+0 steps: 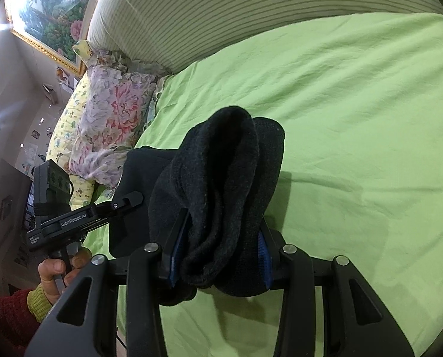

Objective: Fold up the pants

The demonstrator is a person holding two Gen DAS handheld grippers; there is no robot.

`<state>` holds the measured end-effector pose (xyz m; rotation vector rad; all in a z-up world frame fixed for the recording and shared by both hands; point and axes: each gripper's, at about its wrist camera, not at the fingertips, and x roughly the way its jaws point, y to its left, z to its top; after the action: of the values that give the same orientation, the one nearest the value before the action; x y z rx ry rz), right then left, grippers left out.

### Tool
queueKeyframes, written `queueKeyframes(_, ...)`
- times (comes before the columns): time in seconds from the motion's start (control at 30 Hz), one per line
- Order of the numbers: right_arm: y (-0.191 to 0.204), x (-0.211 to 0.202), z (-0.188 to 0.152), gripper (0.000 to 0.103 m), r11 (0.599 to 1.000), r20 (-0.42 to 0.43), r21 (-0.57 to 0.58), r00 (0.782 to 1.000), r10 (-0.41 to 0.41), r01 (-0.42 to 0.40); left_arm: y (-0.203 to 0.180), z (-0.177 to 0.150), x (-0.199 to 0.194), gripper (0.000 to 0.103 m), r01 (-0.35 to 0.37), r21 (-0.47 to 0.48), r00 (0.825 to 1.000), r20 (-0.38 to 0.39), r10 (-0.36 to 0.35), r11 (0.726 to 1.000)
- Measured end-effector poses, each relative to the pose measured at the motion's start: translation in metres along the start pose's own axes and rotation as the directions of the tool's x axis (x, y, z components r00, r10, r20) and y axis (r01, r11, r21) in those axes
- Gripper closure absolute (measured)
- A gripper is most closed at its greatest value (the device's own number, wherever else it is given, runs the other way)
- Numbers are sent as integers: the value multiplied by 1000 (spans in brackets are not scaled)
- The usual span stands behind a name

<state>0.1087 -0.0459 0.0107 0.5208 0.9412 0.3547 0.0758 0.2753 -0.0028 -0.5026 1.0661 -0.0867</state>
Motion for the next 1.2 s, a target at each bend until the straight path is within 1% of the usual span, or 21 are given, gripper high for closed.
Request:
queueKeyframes(0.1, -2, 10, 0, 59, 1000, -16, 14, 1000, -19, 19, 5, 0, 7, 72, -11, 8, 1000, -14, 11, 1000)
queueKeyframes(0.2, -7, 15, -3, 56, 999, -23, 24, 999, -38, 39, 9, -2, 12, 71, -17, 26, 1000, -16, 17, 1000)
queueKeyframes(0.27, -11, 15, -4, 53, 998, -25, 31, 998, -59, 60, 10, -4, 14, 67, -25, 39, 1000, -12, 26, 999)
queueKeyframes(0.33, -11, 15, -5, 49, 995, -27, 23, 995, -98, 99, 12, -6, 15, 62, -52, 54, 999, -6, 52, 997)
queueKeyframes(0.37, -13, 15, -7, 48, 991, -31, 10, 991, -130, 131, 12, -7, 15, 60, -61, 57, 998, -3, 61, 997)
queueKeyframes(0.47, -16, 12, -10, 43, 983, -26, -3, 983, -183, 183, 15, -11, 12, 56, -53, 50, 999, -4, 53, 997)
queueKeyframes(0.53, -18, 9, -11, 40, 982, -17, 3, 982, -188, 189, 15, -12, 10, 55, -61, 52, 998, 1, 62, 997)
queueKeyframes(0.7, -20, -1, -14, 40, 977, 11, 23, 977, -211, 211, 13, -19, -1, 52, -86, 63, 996, 7, 85, 994)
queueKeyframes(0.77, -20, -5, -16, 40, 975, 24, 33, 975, -220, 220, 13, -25, -7, 49, -92, 65, 996, 5, 92, 994)
queueKeyframes(0.93, -18, -12, -22, 39, 956, 36, -5, 955, -294, 295, 16, -39, -20, 42, -129, 72, 992, 19, 128, 989)
queueKeyframes(1.07, -13, -23, -25, 39, 950, 60, -6, 949, -310, 311, 14, -47, -31, 37, -178, 90, 983, 49, 174, 980)
queueKeyframes(1.2, 5, -33, -31, 37, 953, 96, -45, 951, -295, 300, 4, -57, -42, 33, -239, 149, 969, 96, 227, 959)
